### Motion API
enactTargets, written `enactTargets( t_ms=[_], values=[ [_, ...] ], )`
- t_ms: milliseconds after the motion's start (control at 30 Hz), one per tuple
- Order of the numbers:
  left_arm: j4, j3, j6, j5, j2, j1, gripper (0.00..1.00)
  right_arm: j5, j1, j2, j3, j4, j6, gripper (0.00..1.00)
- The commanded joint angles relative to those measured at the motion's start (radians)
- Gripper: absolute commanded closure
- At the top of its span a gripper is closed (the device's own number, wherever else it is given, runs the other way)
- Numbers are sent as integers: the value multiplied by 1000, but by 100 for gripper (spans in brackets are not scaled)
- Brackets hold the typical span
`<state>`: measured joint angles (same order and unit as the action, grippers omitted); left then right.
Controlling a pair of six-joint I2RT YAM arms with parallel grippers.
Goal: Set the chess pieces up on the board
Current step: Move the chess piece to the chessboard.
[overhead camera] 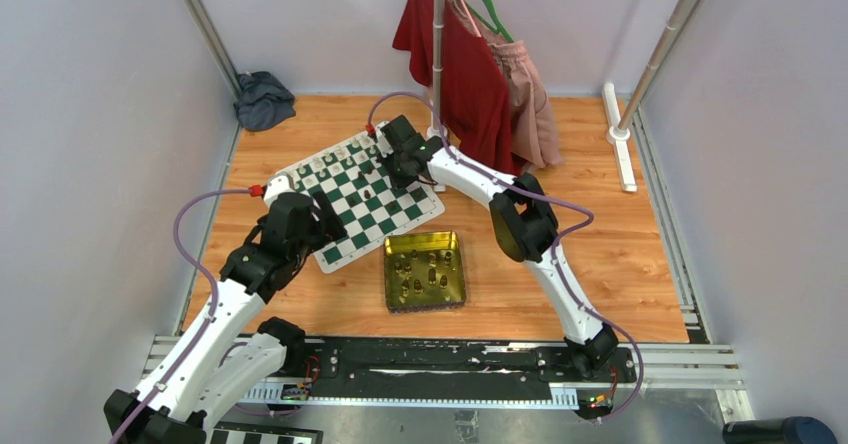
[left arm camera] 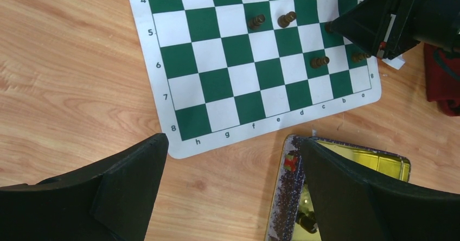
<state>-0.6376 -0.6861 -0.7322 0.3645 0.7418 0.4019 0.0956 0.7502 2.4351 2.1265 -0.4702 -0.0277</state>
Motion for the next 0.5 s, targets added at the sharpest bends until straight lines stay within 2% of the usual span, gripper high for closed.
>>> enactTargets(
  t_ms=[0,467],
  values=[
    [-15,10,-1,22,-21,5,0,-34,20,-65,-50,-15,20,100],
    [-41,17,-13,24,-60,5,0,-65,41,-191,-249,38,15,100]
  ],
)
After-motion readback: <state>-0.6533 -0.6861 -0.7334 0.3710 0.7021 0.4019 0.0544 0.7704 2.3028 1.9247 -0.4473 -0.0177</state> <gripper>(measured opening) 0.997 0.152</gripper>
